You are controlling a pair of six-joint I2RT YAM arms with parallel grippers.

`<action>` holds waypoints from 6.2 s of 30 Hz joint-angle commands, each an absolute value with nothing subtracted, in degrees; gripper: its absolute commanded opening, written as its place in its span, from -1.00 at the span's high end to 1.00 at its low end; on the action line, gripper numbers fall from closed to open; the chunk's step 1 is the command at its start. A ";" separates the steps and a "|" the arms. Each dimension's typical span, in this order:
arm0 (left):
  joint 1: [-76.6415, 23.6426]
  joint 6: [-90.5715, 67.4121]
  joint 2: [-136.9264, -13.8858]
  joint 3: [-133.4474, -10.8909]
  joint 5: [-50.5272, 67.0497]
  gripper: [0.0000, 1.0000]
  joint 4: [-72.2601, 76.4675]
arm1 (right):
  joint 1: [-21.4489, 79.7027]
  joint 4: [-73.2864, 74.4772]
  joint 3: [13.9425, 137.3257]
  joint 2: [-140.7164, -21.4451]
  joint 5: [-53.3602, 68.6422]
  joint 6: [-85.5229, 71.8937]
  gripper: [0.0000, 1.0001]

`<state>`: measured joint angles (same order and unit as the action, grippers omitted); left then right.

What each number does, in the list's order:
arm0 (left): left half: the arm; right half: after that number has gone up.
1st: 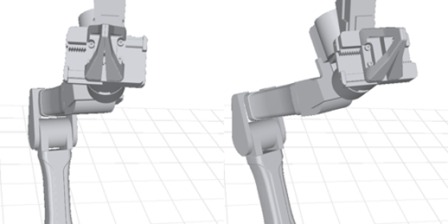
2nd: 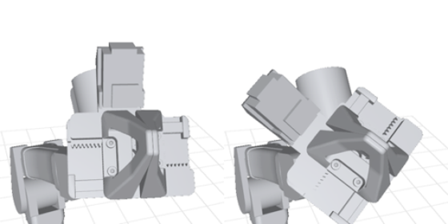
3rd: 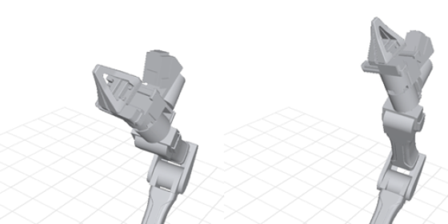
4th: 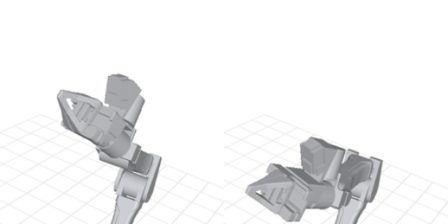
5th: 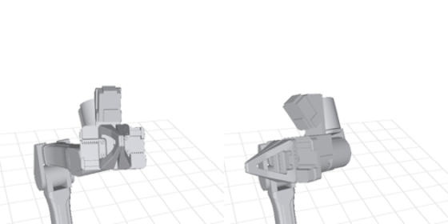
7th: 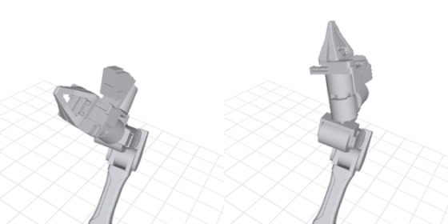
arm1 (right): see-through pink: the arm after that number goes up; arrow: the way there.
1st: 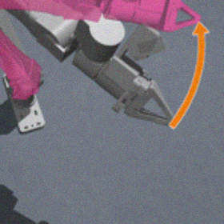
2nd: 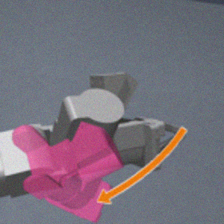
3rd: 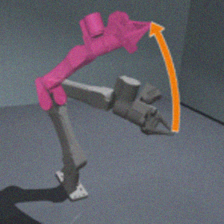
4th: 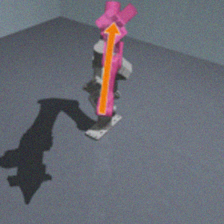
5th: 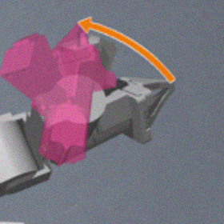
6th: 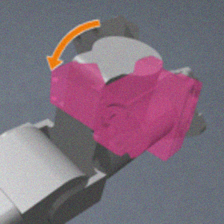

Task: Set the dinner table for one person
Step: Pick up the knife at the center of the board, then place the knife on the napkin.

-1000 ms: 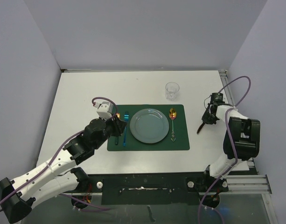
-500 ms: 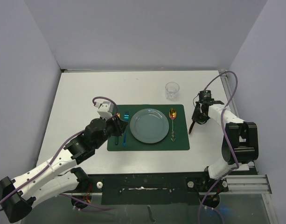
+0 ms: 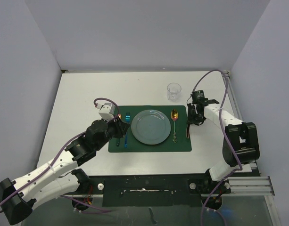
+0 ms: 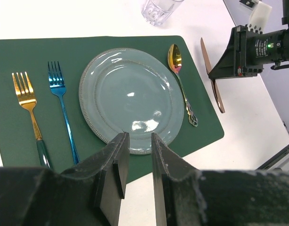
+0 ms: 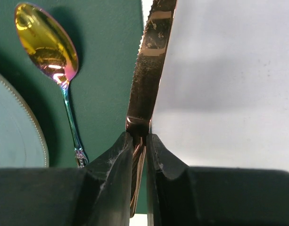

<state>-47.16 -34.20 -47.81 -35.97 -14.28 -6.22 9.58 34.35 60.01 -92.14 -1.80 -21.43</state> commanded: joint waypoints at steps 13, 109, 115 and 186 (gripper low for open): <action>-47.35 -35.24 -45.30 -35.81 -13.16 0.55 -3.30 | 15.18 32.47 59.88 -93.61 1.11 -16.87 1.00; -47.37 -36.34 -40.12 -34.38 -14.64 0.53 -6.06 | 25.79 38.24 62.10 -104.25 -19.37 -22.15 1.00; -47.36 -36.39 -40.46 -34.41 -14.43 0.53 -5.74 | 25.20 39.02 62.18 -103.46 -19.87 -22.50 1.00; -47.36 -40.09 -39.64 -33.23 -11.43 0.53 -2.12 | 23.30 44.08 60.91 -105.16 -24.17 -25.45 0.63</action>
